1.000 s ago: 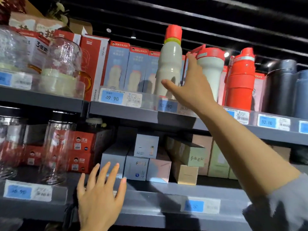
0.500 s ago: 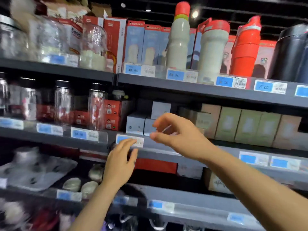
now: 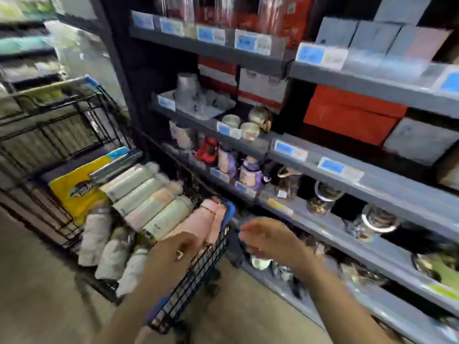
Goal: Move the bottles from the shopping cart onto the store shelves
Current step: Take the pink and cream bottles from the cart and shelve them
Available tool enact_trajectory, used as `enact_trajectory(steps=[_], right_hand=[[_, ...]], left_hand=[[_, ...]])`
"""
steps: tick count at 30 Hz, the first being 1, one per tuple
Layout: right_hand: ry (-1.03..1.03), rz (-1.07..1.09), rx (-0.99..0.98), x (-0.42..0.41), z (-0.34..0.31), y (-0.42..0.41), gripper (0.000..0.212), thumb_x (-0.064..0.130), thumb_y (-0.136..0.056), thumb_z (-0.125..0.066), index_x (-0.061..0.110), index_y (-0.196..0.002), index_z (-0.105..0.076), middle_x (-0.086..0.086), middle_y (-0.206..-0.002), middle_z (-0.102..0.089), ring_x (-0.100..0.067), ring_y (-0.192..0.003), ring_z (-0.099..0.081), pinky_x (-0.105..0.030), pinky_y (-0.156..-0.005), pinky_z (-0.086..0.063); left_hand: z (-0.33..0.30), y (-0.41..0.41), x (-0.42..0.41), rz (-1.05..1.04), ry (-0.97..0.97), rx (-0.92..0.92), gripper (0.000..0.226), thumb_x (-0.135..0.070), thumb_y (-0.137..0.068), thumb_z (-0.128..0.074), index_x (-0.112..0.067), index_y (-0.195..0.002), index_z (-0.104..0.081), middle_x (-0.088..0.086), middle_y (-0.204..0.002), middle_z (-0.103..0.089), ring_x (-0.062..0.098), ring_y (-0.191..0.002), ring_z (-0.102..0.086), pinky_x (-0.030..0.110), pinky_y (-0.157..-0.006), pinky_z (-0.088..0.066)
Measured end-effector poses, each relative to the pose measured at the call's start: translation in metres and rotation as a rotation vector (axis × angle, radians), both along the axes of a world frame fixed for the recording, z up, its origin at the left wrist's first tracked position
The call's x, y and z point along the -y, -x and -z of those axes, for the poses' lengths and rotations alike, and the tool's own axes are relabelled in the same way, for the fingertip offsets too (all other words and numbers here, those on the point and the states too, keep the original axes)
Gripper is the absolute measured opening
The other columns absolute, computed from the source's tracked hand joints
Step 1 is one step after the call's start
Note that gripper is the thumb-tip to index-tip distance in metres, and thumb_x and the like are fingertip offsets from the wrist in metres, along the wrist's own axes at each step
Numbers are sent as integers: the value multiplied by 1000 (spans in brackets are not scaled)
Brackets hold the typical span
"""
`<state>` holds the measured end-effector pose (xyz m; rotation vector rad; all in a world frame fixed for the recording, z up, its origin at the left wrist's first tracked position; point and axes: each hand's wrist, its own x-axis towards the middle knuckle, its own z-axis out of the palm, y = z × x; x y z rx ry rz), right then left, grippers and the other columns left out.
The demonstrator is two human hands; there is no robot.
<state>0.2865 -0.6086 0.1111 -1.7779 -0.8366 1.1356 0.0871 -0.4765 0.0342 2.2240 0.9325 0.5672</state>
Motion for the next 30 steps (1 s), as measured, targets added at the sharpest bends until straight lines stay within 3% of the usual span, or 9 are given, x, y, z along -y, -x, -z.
enact_trajectory(steps=[3,6,12,16,19,21,24,27,30], right_hand=[[123,-12,-8,3,30,26,9,31,-89,-67,26,-94,-62,2,-86,-66,-11,-69,-63,-27,-67,-51],[180,56,-55,-4,45,43,27,34,-90,-65,20,-113,-58,0,-100,-63,-9,-70,-62,-24,-67,-54],[193,185,-91,-51,72,74,59,37,-89,-65,14,-138,-42,-2,-109,-59,-15,-85,-62,-30,-69,-54],[143,297,-33,-89,91,98,40,34,-85,-70,26,-115,-45,14,-95,-53,-19,-97,-61,-45,-91,-52],[113,440,58,-115,105,111,33,36,-78,-77,22,-94,-52,5,-94,-60,-18,-88,-62,-33,-67,-52],[175,486,182,-132,114,119,67,59,-63,-76,13,-107,-56,-5,-105,-62,-25,-96,-62,-31,-67,-47],[321,593,280,-160,127,128,114,79,-44,-62,8,-132,-45,-12,-133,-50,-30,-121,-49,-41,-95,-44],[470,697,372,-186,130,137,118,68,-60,-75,5,-146,-27,-17,-147,-30,-34,-136,-30,-45,-107,-33],[605,769,486,-204,136,141,111,65,-69,-72,3,-146,-22,-18,-146,-24,-38,-135,-26,-48,-104,-34]], left_hand=[[24,53,11,-122,76,-123,21,-24,-90,-66,-43,-84,-58,-21,-81,-66,-4,-71,-60,19,-64,-47],[39,91,22,-194,129,-192,37,-14,-89,-66,-47,-80,-53,-23,-81,-62,-2,-73,-60,9,-61,-41],[49,136,-2,-214,-17,-221,11,-16,-88,-67,-26,-92,-70,-26,-85,-57,-3,-69,-57,17,-59,-43],[50,155,-43,-225,-256,-148,30,-35,-87,-52,-14,-94,-72,-4,-86,-67,8,-60,-52,26,-60,-46],[56,174,-90,-186,-375,-153,37,-40,-90,-48,-13,-94,-73,1,-94,-70,20,-82,-64,35,-71,-51],[64,188,-129,-153,-427,-231,47,-49,-95,-39,-15,-95,-72,2,-98,-70,26,-95,-66,47,-85,-48],[72,201,-199,-122,-445,-358,53,-53,-94,-34,-16,-96,-72,4,-101,-72,29,-100,-66,53,-94,-44],[79,213,-258,-28,-451,-545,54,-55,-88,-38,-16,-102,-73,7,-104,-72,32,-103,-66,53,-97,-37],[85,221,-276,54,-408,-600,55,-55,-88,-37,-18,-107,-74,6,-106,-72,30,-108,-65,49,-101,-32]])
